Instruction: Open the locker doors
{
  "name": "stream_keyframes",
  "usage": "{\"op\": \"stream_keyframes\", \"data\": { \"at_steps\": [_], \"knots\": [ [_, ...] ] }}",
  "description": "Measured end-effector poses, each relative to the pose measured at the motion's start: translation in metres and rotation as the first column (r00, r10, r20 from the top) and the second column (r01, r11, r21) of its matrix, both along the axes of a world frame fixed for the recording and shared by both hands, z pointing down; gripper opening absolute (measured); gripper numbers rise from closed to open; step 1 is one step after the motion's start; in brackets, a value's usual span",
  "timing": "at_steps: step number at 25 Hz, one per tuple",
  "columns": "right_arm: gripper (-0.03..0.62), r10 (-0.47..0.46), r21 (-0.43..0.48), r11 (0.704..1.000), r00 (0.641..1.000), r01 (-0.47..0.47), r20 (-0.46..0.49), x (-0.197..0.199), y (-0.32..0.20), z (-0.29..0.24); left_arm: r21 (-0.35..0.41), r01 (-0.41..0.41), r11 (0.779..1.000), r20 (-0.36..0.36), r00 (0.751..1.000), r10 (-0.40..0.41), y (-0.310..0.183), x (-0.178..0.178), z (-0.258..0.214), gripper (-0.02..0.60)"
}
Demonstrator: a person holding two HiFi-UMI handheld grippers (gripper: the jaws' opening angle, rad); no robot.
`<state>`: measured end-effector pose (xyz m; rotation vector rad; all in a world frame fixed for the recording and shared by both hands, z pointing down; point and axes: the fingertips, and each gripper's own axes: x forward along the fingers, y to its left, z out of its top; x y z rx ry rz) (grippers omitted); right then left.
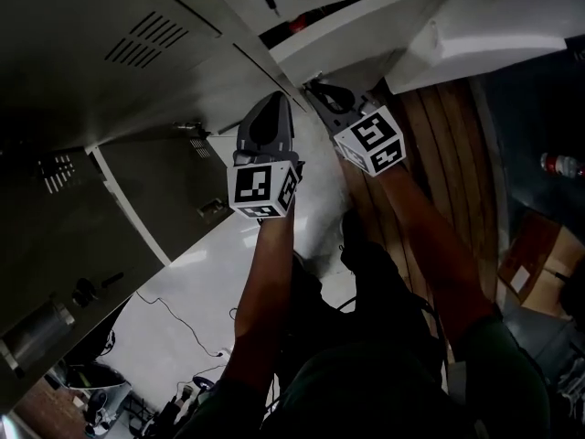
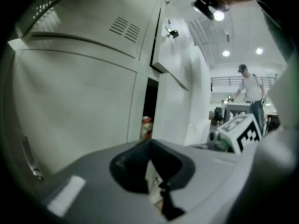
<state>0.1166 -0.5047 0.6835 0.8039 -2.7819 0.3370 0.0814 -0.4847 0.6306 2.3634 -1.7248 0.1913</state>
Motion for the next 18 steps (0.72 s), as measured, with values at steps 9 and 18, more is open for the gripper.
{"op": "stream_keyframes", "data": {
  "at_steps": [9,18],
  "knots": [
    [0.007,0.032,-0.038,0.999,0.999,-0.033,-0.003,0.039,0.042,0.001,-0.011,-0.095,0.995,-0.005,0.995,0.095,0.000,0.036,0.007,-0.014],
    [0.006,0.227,-0.102,0.969,0.974,-0.225,0.006,0.090,0.074,-0.005,-0.031,-0.232,0.972,-0.014,0.973,0.232,0.021,0.090,0.005,-0.014]
  ]
}}
